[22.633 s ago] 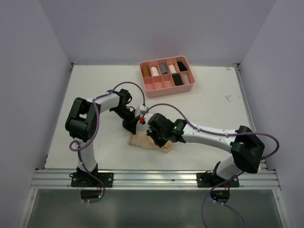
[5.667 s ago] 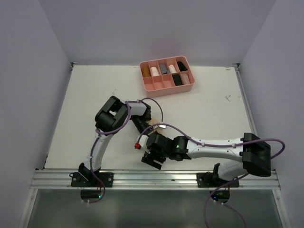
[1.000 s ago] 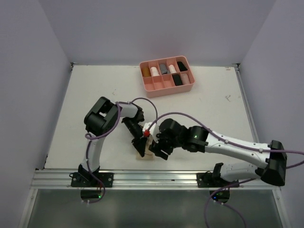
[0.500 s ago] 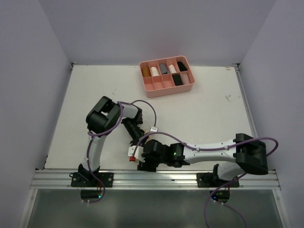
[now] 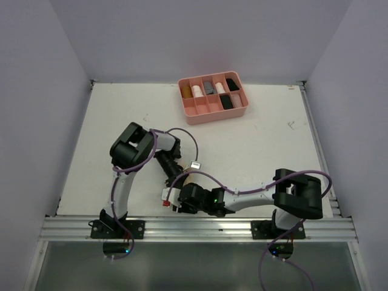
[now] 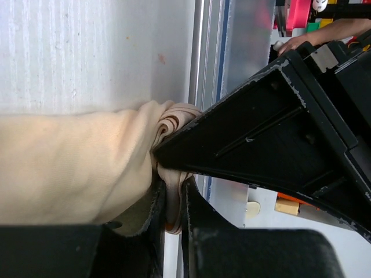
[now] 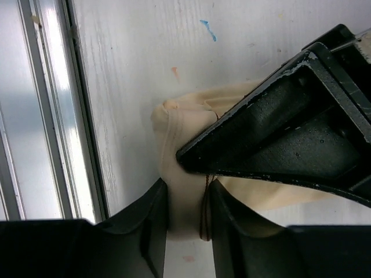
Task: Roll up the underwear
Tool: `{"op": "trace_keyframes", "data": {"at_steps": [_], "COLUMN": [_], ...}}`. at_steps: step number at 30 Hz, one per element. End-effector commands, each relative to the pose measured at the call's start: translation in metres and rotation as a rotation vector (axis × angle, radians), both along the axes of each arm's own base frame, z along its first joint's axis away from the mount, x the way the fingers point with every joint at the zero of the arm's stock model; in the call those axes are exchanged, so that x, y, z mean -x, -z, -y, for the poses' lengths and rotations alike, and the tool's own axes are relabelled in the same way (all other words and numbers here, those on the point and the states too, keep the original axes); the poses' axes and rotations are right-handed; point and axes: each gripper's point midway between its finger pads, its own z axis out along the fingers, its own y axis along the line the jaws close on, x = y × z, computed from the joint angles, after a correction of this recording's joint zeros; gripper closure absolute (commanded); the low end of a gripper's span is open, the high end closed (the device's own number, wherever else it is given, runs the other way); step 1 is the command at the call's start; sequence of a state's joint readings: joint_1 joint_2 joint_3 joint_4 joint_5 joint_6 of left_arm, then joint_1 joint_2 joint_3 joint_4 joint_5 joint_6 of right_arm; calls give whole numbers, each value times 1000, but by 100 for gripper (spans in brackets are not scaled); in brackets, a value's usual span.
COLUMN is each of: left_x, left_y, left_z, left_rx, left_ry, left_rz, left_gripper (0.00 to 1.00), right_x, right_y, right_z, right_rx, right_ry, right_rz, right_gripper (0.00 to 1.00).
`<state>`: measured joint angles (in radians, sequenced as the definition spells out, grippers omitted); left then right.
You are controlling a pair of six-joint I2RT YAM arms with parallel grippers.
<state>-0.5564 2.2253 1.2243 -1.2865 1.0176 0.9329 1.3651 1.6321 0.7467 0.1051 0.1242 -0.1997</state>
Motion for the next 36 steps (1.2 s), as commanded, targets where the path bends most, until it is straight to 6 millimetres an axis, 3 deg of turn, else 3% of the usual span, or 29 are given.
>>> {"op": "trace_keyframes", "data": {"at_steps": [1, 4, 6, 11, 12, 15, 16, 19, 20, 21, 22, 24, 26, 27, 28, 29, 33, 36], "left_x": [-40, -46, -52, -98, -117, -159, -176, -203, -205, -197, -204, -190, -190, -181, -176, -167, -130, -93], "left_y": [77, 65, 52, -20, -40, -93, -108, -142, -147, -152, -155, -156, -158, -151, -162, -155, -161, -147], "left_z": [-36, -29, -23, -8, 0, -3, -12, -31, -38, -46, -57, -70, -82, -85, -91, -93, -95, -101], "left_rx": [-73, -32, 13, 176, 235, 315, 328, 369, 373, 370, 368, 346, 332, 327, 333, 334, 384, 388], "left_ry": [202, 174, 144, 35, 0, -120, -174, -293, -320, -346, -373, -389, -413, -417, -419, -401, -272, -162], "left_rz": [329, 361, 391, 552, 606, 723, 773, 907, 937, 961, 1024, 1084, 1158, 1157, 1219, 1233, 1342, 1340], "left_gripper": [88, 85, 73, 54, 52, 50, 50, 48, 48, 48, 48, 49, 49, 49, 50, 50, 51, 51], "right_x": [2, 12, 20, 44, 46, 53, 52, 50, 40, 43, 39, 28, 20, 17, 19, 10, -1, -16], "right_y": [6, 6, 3, 5, 4, 6, 4, 3, 2, 3, 0, -3, -2, -1, -1, 0, 6, 9], "right_z": [-7, -5, -4, 2, 1, 3, 1, -4, -5, -6, -10, -12, -15, -16, -19, -19, -18, -25], "right_rx": [-19, -15, -21, 14, 14, 46, 51, 50, 38, 39, 31, 15, 8, 2, -9, -27, -84, -172], "right_ry": [13, -10, -26, -63, -64, -47, -36, 27, 73, 72, 83, 130, 165, 178, 167, 204, 255, 274], "right_rz": [-23, -70, -110, -242, -256, -328, -349, -489, -531, -586, -613, -678, -762, -788, -839, -878, -1039, -1130], "right_gripper": [71, 90, 98, 100, 100, 100, 100, 100, 100, 100, 100, 100, 100, 100, 100, 100, 100, 100]}}
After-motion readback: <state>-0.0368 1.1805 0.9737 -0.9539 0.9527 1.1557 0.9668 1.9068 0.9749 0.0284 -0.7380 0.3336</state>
